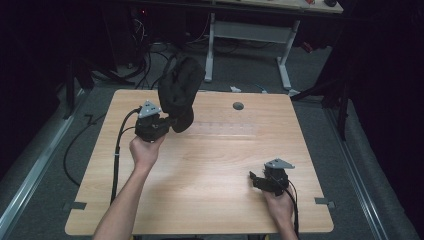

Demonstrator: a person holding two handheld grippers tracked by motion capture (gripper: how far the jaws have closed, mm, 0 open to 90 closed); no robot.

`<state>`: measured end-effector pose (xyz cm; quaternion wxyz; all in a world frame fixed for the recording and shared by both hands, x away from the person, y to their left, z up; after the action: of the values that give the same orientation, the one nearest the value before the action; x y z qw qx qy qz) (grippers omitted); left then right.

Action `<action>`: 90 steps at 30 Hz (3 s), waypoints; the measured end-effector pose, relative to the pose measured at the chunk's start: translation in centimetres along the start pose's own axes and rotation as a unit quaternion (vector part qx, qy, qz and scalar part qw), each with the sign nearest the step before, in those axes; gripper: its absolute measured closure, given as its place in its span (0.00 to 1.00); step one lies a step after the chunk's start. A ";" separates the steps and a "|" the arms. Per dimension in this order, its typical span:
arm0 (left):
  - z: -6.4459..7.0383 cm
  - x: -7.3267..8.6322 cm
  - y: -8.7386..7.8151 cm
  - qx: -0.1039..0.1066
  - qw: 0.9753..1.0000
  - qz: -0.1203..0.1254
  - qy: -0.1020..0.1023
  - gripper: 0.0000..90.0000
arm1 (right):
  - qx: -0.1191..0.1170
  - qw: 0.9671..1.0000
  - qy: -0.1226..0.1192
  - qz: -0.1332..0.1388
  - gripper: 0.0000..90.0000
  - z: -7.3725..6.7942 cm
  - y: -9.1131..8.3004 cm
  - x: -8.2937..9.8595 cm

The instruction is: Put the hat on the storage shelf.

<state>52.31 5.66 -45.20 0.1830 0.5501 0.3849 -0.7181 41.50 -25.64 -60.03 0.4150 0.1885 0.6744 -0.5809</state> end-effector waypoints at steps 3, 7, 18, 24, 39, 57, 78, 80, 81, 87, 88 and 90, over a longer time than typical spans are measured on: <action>-0.1 0.2 0.5 -0.004 1.000 -0.003 0.002 0.95 | -0.001 1.000 0.001 0.000 0.35 -0.1 0.0 0.0; -0.4 0.4 1.1 -0.012 1.000 -0.006 0.006 0.95 | -0.001 1.000 0.000 0.000 0.35 -0.1 0.0 0.0; -1.0 1.0 1.8 -0.027 0.999 -0.014 0.011 0.95 | -0.002 1.000 0.001 0.001 0.35 -0.1 0.0 0.0; -1.0 1.4 2.3 -0.026 0.999 -0.019 0.007 0.95 | -0.001 1.000 0.001 0.001 0.35 -0.1 0.0 0.0; -0.9 3.3 3.4 -0.018 0.999 -0.044 -0.005 0.95 | -0.002 1.000 0.000 0.001 0.34 -0.1 0.0 0.0; -1.0 3.7 2.9 -0.010 0.998 -0.054 -0.026 0.84 | -0.002 1.000 0.000 0.000 0.34 -0.1 0.0 0.0; -0.7 3.1 0.3 -0.006 0.998 -0.052 -0.029 0.46 | -0.002 1.000 0.000 0.000 0.34 -0.1 0.0 0.0; -0.7 3.1 0.1 -0.006 0.998 -0.053 -0.028 0.46 | -0.002 1.000 0.001 0.000 0.34 -0.1 0.0 0.0; -0.7 3.1 0.0 -0.006 0.998 -0.054 -0.028 0.46 | -0.002 1.000 0.001 0.000 0.34 -0.1 0.0 0.0; -1.0 3.1 -0.9 -0.006 0.998 -0.053 -0.033 0.45 | -0.002 1.000 0.001 0.000 0.34 -0.1 0.0 0.0; -1.0 3.1 -1.0 -0.006 0.998 -0.053 -0.035 0.45 | -0.002 1.000 0.001 0.000 0.34 -0.1 0.0 0.0; -1.2 3.2 -1.3 -0.007 0.998 -0.053 -0.037 0.45 | -0.002 1.000 0.001 0.000 0.34 -0.1 0.0 0.0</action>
<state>51.09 7.89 -47.87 0.1628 0.5011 0.4116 -0.7436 41.46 -25.56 -60.04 0.4149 0.1882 0.6758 -0.5794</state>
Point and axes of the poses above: each handheld gripper's, and its own axes: y roughly forward along the jaws, x roughly out of its underside, z roughly to its right, the point moved 10 cm from there along y, roughly forward along the jaws, and after that the axes turned 5 degrees about z, right-handed, at the moved point
